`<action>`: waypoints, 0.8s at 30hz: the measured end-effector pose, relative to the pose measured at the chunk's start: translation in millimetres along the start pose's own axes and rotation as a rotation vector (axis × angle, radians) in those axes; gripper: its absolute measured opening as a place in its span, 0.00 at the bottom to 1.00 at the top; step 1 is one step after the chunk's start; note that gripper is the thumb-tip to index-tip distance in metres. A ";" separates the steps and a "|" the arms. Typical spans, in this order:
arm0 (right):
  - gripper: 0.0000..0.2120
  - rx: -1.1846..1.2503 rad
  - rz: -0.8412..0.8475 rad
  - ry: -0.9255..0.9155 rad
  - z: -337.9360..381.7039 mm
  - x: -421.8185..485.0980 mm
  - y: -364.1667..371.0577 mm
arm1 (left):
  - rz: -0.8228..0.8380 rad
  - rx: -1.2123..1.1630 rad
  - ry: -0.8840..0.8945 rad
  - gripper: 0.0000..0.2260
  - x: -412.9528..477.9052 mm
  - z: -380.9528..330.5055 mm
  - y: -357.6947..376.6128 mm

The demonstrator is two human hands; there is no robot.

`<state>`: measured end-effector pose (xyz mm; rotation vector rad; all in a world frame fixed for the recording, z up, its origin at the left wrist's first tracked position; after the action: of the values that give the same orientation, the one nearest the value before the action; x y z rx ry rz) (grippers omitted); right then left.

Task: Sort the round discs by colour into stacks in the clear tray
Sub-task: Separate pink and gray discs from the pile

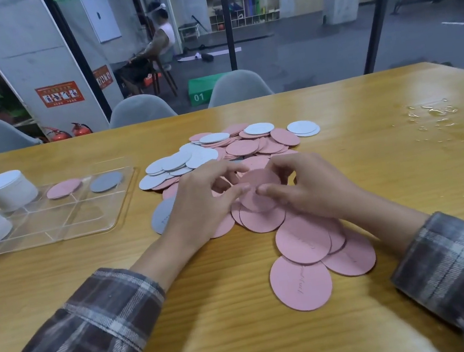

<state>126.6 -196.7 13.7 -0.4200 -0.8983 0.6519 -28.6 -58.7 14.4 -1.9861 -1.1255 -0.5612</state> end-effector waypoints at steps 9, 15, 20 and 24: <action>0.08 -0.101 -0.028 0.098 -16.2 6.0 -10.9 | 0.284 0.253 0.084 0.29 -12.1 10.0 2.9; 0.09 -0.098 -0.007 0.090 -11.8 5.1 -8.1 | 0.271 0.134 0.015 0.19 -9.3 7.9 -1.1; 0.10 -0.063 0.017 0.086 -5.9 3.7 -7.0 | 0.192 0.098 0.067 0.16 -7.4 5.1 -3.3; 0.10 -0.054 0.005 0.101 -3.8 3.6 -7.5 | 0.227 0.192 0.041 0.24 -7.0 11.4 -3.6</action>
<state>133.9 -200.0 18.1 -0.4993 -0.8205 0.6072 -35.2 -52.1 4.1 -1.8941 -0.8790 -0.3598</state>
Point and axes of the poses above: each hand's wrist, its own x-axis towards the middle knuckle, its own y-axis out of the palm, z = x × y, the point moved 2 cm from there along x, towards the middle knuckle, and after that the axes turned 15 degrees about -z, right-handed, at the moved point
